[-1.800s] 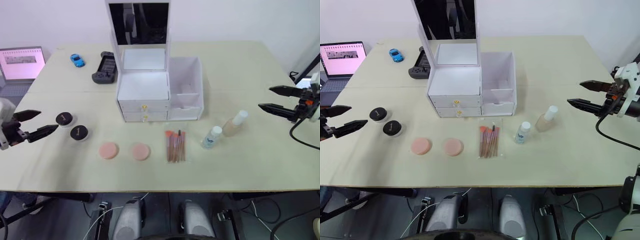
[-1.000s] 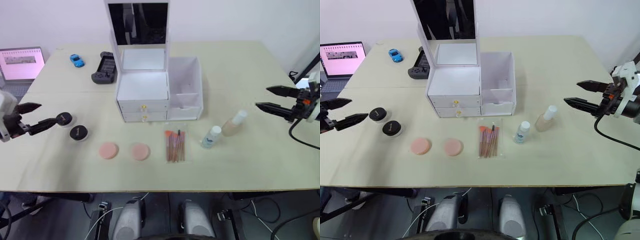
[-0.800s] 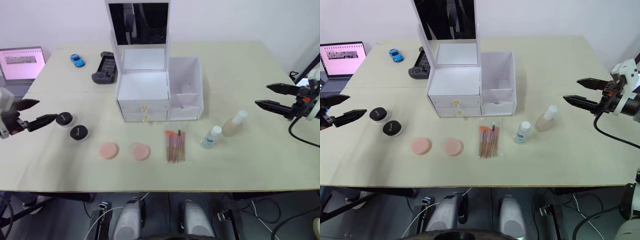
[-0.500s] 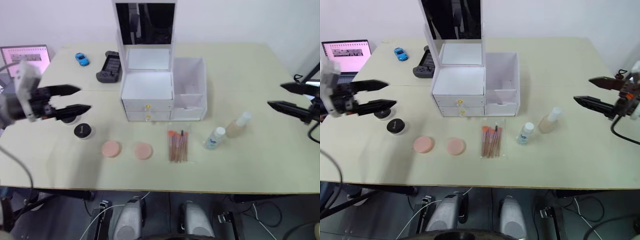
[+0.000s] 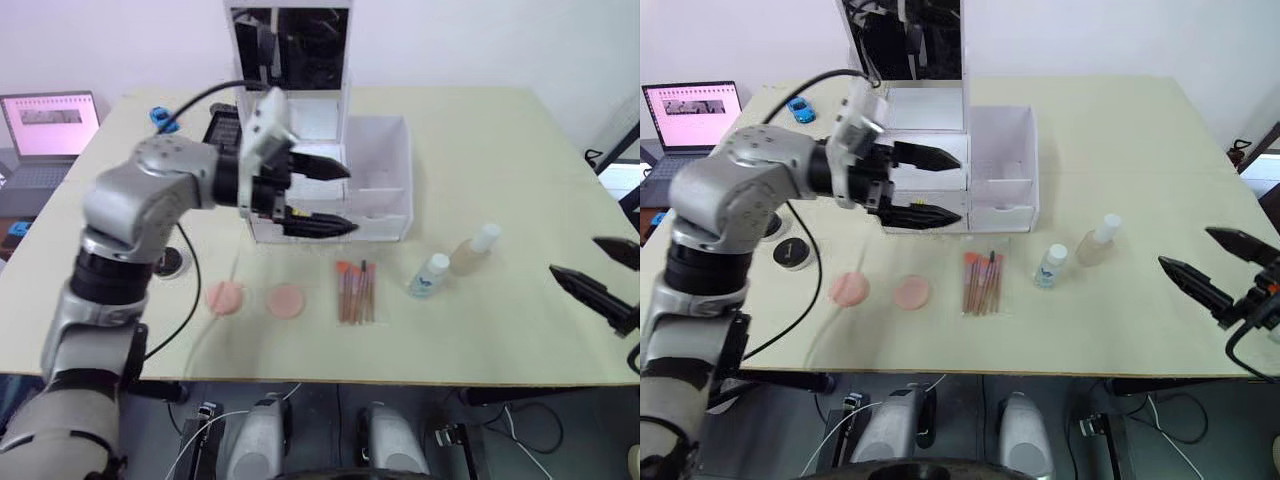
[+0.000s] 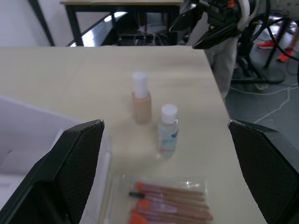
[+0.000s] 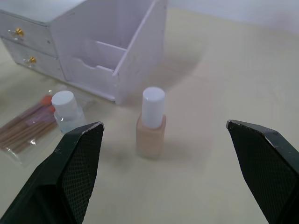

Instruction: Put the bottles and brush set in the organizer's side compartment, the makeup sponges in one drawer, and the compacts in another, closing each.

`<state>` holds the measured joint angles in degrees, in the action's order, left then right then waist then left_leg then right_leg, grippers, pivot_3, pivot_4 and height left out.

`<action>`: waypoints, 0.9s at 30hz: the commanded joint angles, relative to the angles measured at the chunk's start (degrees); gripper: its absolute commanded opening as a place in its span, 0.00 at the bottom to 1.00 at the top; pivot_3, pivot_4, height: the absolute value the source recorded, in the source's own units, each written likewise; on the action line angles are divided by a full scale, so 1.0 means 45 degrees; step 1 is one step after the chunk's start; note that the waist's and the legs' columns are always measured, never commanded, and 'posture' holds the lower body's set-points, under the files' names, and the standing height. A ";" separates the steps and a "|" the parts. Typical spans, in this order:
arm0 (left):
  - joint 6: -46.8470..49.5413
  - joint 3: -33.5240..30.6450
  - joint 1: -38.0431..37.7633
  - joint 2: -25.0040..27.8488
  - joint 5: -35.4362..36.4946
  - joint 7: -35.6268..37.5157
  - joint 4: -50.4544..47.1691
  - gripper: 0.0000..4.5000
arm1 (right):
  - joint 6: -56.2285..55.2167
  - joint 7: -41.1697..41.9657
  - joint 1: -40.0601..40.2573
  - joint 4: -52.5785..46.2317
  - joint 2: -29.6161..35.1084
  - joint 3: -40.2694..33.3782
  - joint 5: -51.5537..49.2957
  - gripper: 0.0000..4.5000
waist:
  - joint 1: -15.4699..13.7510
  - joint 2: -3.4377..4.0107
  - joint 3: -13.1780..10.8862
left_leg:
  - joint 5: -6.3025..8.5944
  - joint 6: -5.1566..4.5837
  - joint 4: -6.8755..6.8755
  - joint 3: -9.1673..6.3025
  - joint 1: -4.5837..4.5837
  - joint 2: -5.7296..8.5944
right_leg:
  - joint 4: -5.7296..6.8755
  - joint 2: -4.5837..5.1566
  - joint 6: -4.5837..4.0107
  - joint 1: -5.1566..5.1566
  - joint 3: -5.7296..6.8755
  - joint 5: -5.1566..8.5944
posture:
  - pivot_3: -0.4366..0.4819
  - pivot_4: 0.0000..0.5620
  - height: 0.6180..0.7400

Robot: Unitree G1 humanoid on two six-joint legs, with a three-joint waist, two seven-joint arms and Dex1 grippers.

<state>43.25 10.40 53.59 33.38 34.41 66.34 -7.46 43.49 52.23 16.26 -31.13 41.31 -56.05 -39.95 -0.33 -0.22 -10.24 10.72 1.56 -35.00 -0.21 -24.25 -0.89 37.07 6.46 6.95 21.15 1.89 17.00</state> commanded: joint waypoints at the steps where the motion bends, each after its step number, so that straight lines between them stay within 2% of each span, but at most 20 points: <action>1: -0.0401 -0.0154 0.0261 -0.0192 -0.0050 0.0146 -0.0050 0.99 | 0.0062 -0.1054 0.0368 -0.1230 -0.0549 -0.0333 -0.0755 1.00 | 0.0013 0.0005 0.0003 | 0.0000 -0.0001 0.0001 -0.0004 0.0000 -0.0003 | 0.0001 -0.0002 -0.0002 0.0000 0.0000 0.0000 | 0.48 0.27 1.00; 7: -0.0689 -0.0560 -0.0023 -0.0897 -0.0016 -0.0597 -0.0159 0.99 | 0.0037 -0.3441 -0.0941 -0.1694 -0.0644 0.2180 -0.0337 1.00 | -0.0048 0.0000 0.0001 | 0.0002 -0.0004 -0.0015 -0.0005 -0.0005 -0.0002 | -0.0010 0.0000 -0.0006 -0.0008 -0.0001 0.0002 | 0.48 0.27 1.00; 14: -0.0001 -0.1114 -0.0947 -0.1163 0.0257 -0.2245 -0.1359 0.99 | -0.0219 -0.4776 -0.2265 -0.0733 -0.0662 0.4704 0.0644 1.00 | -0.0087 -0.0004 -0.0001 | 0.0006 -0.0013 -0.0022 -0.0018 -0.0025 0.0000 | -0.0015 0.0001 -0.0004 0.0000 0.0005 0.0001 | 0.48 0.27 1.00; 20: 0.0417 -0.1003 -0.1663 -0.0690 -0.0043 -0.2975 -0.2238 0.99 | -0.0869 -0.5535 -0.3628 0.0906 -0.0742 0.6006 0.1702 1.00 | -0.0075 -0.0001 0.0000 | 0.0007 -0.0013 -0.0023 -0.0016 -0.0023 0.0001 | -0.0011 0.0000 -0.0004 0.0004 0.0004 0.0001 | 0.48 0.27 1.00; 27: 0.0557 -0.0906 -0.1957 -0.0382 -0.0050 -0.3335 -0.2745 0.99 | -0.0921 -0.5924 -0.4310 0.1552 -0.0851 0.7099 0.2293 1.00 | -0.0075 -0.0002 0.0000 | 0.0007 -0.0014 -0.0019 -0.0013 -0.0028 0.0001 | -0.0011 0.0000 -0.0004 0.0011 0.0004 0.0001 | 0.48 0.27 1.00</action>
<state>45.88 7.13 44.74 31.15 34.30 51.85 -17.86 40.31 26.13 -2.37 -24.02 37.22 -24.05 -30.41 -0.67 -0.22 -10.24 10.75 1.50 -35.09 -0.27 -24.37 -0.88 37.02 6.45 6.93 21.20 1.91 17.00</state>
